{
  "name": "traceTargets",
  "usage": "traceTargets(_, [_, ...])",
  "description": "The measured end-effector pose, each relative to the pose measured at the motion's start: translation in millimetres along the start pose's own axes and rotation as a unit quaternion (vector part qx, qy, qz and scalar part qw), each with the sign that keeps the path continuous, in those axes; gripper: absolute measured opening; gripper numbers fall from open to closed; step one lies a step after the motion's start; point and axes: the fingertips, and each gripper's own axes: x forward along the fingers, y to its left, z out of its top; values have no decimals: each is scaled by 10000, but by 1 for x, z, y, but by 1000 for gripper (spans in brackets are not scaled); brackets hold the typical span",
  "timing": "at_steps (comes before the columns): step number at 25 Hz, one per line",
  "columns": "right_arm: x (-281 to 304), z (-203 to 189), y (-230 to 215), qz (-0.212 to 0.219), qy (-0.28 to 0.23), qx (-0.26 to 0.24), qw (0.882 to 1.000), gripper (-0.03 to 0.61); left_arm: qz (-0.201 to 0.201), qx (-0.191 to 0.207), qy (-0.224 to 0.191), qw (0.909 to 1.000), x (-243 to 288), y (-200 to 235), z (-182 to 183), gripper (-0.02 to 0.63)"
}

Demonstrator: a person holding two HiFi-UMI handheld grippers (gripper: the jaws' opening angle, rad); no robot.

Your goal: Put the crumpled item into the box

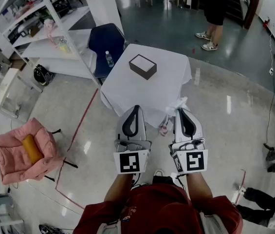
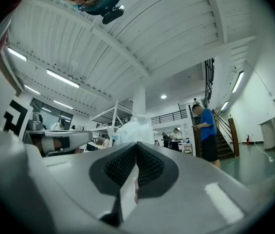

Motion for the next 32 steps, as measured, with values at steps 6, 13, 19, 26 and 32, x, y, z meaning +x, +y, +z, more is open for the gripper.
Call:
traceTargets(6, [3, -2, 12, 52, 46, -16, 10000, 3, -4, -49, -14, 10000, -6, 8, 4, 3])
traceTargets(13, [5, -1, 15, 159, 48, 28, 9999, 3, 35, -35, -27, 10000, -9, 6, 8, 3])
traceTargets(19, [-2, -2, 11, 175, 16, 90, 9998, 3, 105, -102, 10, 9999, -13, 3, 4, 3])
traceTargets(26, [-8, -3, 7, 195, -7, 73, 9998, 3, 169, -113, -14, 9998, -17, -7, 6, 3])
traceTargets(32, [1, -3, 10, 256, -13, 104, 9996, 3, 205, -188, -16, 9996, -16, 1, 6, 3])
